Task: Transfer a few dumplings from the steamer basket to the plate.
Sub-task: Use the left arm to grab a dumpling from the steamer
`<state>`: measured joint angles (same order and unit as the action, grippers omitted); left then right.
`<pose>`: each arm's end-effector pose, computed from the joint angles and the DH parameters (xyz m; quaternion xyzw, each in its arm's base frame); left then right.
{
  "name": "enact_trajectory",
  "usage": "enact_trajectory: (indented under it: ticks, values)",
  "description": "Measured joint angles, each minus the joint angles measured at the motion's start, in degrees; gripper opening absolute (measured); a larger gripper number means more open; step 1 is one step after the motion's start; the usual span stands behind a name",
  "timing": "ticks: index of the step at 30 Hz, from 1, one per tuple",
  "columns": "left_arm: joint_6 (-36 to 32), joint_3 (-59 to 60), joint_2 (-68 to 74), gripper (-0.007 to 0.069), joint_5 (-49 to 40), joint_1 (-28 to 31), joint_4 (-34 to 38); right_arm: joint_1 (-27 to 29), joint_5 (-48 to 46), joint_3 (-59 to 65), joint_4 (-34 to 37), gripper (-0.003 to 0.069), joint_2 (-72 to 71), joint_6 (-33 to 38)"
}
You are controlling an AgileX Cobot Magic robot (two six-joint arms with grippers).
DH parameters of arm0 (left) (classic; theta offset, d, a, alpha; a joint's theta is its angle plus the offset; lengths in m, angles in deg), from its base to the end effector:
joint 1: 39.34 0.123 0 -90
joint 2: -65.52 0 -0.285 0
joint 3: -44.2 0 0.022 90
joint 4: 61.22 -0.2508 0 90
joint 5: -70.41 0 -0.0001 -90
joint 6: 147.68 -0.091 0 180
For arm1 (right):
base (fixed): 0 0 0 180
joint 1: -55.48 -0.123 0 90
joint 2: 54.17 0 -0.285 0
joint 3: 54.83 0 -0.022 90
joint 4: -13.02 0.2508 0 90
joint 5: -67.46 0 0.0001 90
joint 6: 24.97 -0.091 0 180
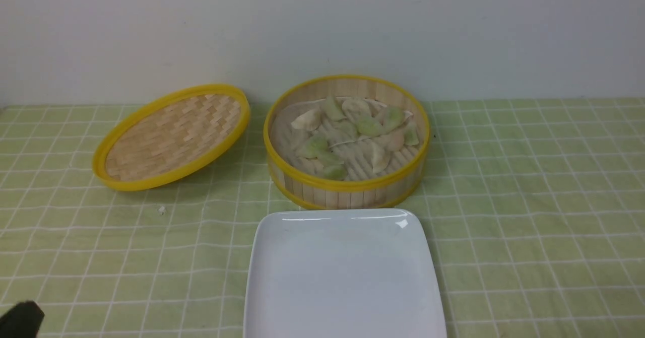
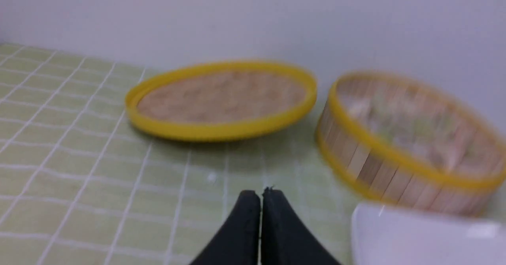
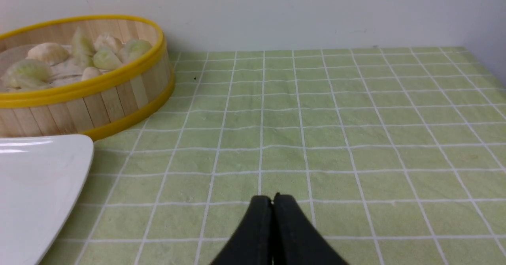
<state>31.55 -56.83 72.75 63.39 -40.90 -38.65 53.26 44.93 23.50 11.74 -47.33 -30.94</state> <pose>0.0567 -0.0059 0.1931 -0.1102 0.7150 -0.1554 0.6726 0.0517 0.0012 0.1722 0.0206 0.8072 0.0326 0.5890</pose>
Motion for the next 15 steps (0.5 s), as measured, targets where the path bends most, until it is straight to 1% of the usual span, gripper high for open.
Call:
enact_trajectory:
  ticks: [1, 2, 3, 5, 8, 10, 13, 15]
  values:
    - [1.2, 0.0, 0.0, -0.0006, 2.8, 0.0, 3.1, 0.0, 0.0, 0.0, 0.0, -0.0016, 0.0, 0.0]
    - [3.0, 0.0, 0.0, -0.0006, 7.0, 0.0, 7.9, 0.0, 0.0, 0.0, 0.0, -0.0016, 0.0, 0.0]
    - [4.0, 0.0, 0.0, -0.0006, 9.4, 0.0, 10.3, 0.0, 0.0, 0.0, 0.0, -0.0016, 0.0, 0.0]
    - [7.2, 0.0, 0.0, -0.0006, 17.0, 0.0, 17.9, 0.0, 0.0, 0.0, 0.0, -0.0016, 0.0, 0.0]
    - [10.9, -0.4, 0.0, -0.0006, 22.3, 0.0, 22.4, 0.0, 0.0, 0.0, 0.0, -0.0016, 0.0, 0.0]
    - [12.2, -2.3, 0.0, -0.0006, 22.4, 0.0, 22.0, 0.0, 0.0, 0.0, 0.0, -0.0016, 0.0, 0.0]
    - [12.5, -6.8, 0.0, -0.0006, 21.9, 0.0, 17.9, 0.0, 0.0, 0.0, 0.0, -0.0016, 0.0, 0.0]
    - [12.7, -14.4, 1.7, -0.0006, 19.1, 0.0, 11.0, 0.0, 1.1, 0.1, 0.6, -0.0016, 0.0, -0.1]
